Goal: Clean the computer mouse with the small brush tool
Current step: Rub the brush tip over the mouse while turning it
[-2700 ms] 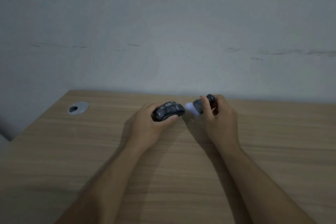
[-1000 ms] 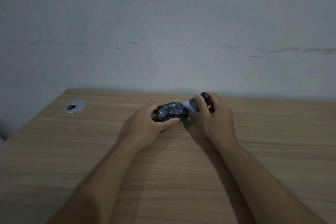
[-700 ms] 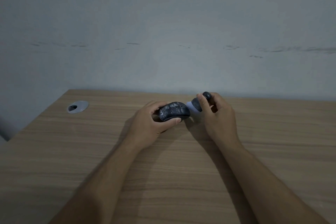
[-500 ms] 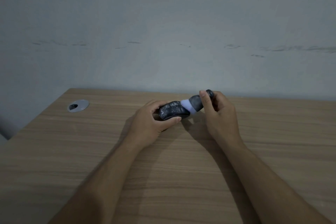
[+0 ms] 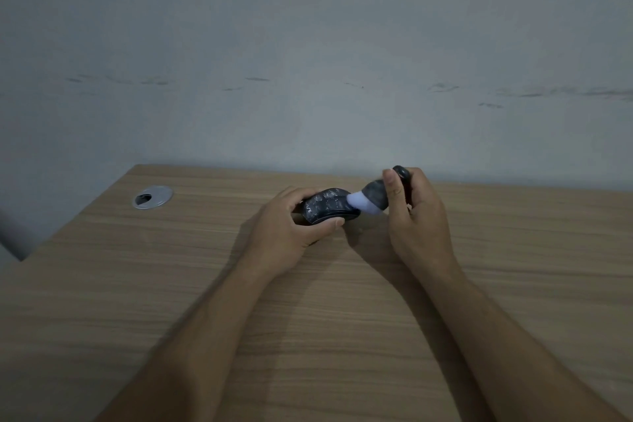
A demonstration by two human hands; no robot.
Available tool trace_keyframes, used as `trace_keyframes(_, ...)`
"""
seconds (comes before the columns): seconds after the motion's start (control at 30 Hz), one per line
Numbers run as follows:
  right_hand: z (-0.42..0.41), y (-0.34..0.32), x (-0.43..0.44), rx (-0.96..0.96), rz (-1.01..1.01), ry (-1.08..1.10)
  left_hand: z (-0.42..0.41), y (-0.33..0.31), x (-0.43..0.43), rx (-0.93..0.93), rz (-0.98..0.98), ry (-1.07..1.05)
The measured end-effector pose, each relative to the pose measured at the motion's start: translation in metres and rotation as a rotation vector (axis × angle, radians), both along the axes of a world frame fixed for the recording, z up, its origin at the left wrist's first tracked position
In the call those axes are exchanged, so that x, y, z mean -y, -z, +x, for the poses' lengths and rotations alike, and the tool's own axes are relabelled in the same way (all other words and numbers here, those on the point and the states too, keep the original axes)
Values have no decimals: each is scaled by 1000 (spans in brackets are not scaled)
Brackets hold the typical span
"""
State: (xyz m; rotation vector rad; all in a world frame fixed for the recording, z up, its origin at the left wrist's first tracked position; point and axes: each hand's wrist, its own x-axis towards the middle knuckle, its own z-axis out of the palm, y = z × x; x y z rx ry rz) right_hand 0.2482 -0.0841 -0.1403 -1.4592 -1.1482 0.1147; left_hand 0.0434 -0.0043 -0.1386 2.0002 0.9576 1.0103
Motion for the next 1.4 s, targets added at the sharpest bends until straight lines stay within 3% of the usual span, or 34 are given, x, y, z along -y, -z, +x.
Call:
trace_keyframes(0.23, -2, 6, -2, 114, -33, -32, -1, 0, -2, -12, 1, -10)
trace_keyframes(0.43, -1, 3, -2, 48, 43, -5, 0, -1, 1, 2, -36, 8)
trace_keyframes(0.93, -7, 5, -3, 176, -6, -20, -2, -1, 0, -23, -30, -1)
trace_keyframes(1.07, -4, 5, -4, 150, 39, 69, -1, -2, 1, -19, -44, 4)
trace_keyframes(1.4, -12, -4, 3, 126, 43, 37, -1, 1, -2, -7, -50, -6)
